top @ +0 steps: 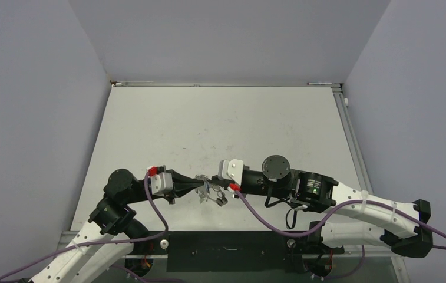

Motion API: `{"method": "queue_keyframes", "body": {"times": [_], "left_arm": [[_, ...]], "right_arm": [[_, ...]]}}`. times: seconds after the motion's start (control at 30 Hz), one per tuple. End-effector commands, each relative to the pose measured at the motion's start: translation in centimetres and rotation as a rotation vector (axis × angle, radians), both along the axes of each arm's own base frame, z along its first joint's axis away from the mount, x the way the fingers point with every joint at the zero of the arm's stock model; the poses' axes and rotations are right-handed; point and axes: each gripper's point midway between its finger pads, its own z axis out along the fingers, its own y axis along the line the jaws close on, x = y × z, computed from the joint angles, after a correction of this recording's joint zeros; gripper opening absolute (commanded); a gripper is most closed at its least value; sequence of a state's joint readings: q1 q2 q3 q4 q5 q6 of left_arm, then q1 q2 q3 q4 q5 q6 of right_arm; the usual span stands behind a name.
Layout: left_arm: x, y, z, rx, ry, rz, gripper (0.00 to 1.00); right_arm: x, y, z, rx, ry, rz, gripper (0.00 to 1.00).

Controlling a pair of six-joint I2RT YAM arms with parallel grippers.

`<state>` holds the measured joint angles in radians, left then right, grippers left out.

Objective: Put the keys on the keyring

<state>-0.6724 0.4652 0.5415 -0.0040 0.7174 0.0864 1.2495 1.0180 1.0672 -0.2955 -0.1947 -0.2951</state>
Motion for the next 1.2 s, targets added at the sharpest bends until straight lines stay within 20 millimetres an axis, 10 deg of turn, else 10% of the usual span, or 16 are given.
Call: {"method": "queue_keyframes", "body": {"times": [0.0, 0.1, 0.23, 1.17], "left_arm": [[0.2, 0.3, 1.9, -0.031, -0.039, 0.022, 0.04], [-0.1, 0.4, 2.5, -0.054, -0.058, 0.021, 0.40], [-1.5, 0.8, 3.3, -0.103, -0.106, -0.023, 0.56], [-1.7, 0.1, 3.1, -0.096, -0.087, -0.074, 0.25]], "right_arm": [[0.3, 0.3, 4.0, 0.146, -0.031, -0.014, 0.05], [0.4, 0.5, 3.6, 0.142, -0.025, -0.015, 0.05], [0.2, 0.7, 3.1, 0.148, -0.011, -0.009, 0.05], [-3.2, 1.9, 4.1, 0.210, 0.039, 0.161, 0.05]]}}
